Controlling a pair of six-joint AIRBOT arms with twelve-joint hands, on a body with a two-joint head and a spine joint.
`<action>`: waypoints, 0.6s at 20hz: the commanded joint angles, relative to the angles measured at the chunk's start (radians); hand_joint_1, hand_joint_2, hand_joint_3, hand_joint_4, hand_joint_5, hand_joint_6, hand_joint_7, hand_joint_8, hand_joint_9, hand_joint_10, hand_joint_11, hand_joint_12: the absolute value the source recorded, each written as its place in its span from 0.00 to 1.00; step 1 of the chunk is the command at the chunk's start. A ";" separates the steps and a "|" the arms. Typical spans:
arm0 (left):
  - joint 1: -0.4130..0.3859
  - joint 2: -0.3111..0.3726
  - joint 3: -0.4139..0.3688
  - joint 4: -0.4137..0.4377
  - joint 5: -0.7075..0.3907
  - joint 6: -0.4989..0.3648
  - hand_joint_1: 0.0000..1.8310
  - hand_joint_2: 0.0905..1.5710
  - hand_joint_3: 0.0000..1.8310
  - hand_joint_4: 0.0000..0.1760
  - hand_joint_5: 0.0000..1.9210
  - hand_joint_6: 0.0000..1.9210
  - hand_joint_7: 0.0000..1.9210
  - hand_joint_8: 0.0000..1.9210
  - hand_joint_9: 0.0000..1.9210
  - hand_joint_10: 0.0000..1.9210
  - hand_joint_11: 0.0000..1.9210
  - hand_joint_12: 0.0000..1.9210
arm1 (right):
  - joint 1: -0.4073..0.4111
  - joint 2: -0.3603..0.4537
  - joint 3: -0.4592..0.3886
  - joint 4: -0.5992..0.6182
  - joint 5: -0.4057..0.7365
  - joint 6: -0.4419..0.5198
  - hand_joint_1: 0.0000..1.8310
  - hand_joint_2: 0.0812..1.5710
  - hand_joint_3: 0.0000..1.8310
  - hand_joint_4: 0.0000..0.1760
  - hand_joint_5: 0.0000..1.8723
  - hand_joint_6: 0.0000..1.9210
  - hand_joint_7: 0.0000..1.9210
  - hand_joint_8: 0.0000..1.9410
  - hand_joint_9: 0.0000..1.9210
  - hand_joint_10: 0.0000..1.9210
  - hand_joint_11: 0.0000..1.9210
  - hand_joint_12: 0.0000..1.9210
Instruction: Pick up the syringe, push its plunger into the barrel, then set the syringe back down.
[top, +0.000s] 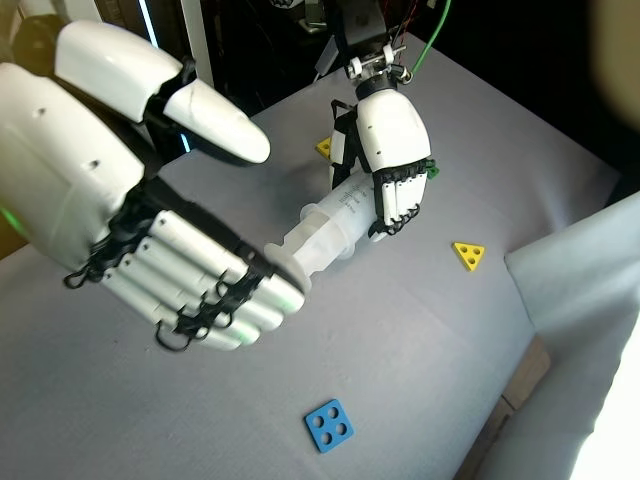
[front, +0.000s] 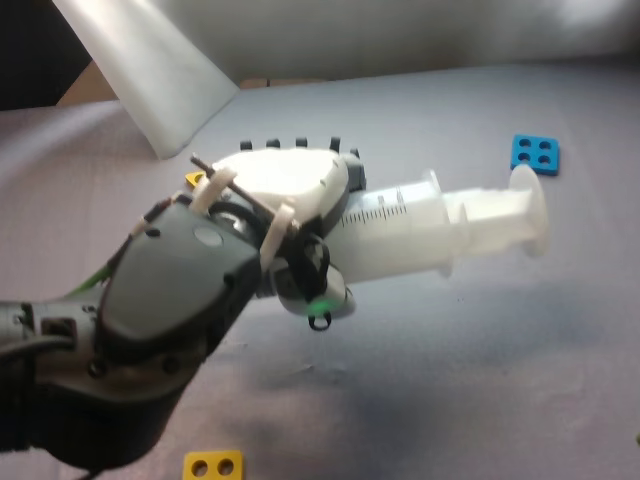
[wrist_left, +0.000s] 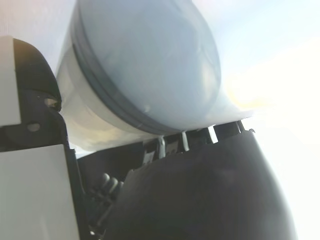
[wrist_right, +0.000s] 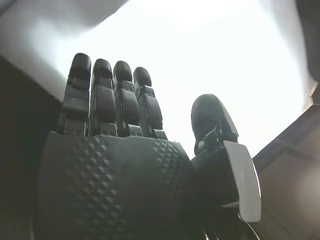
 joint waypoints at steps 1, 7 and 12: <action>-0.024 0.011 0.000 0.074 -0.035 0.007 0.74 0.72 0.00 0.00 0.44 0.56 0.46 0.60 0.44 0.67 0.38 0.46 | 0.001 0.001 -0.009 -0.047 -0.037 0.016 0.00 0.87 0.00 0.00 0.08 0.00 0.07 0.00 0.04 0.00 0.00 0.15; -0.087 0.031 -0.006 0.064 0.017 0.043 0.74 0.73 0.00 0.00 0.43 0.58 0.43 0.65 0.42 0.70 0.38 0.47 | -0.009 -0.019 -0.024 0.029 -0.039 0.032 0.00 0.87 0.00 0.00 0.07 0.00 0.06 0.00 0.04 0.00 0.00 0.14; -0.123 0.035 -0.015 0.045 0.021 0.065 0.75 0.71 0.00 0.00 0.46 0.54 0.49 0.56 0.43 0.67 0.38 0.46 | -0.028 -0.047 -0.024 0.034 -0.036 0.044 0.00 0.86 0.00 0.00 0.04 0.00 0.03 0.00 0.01 0.00 0.00 0.06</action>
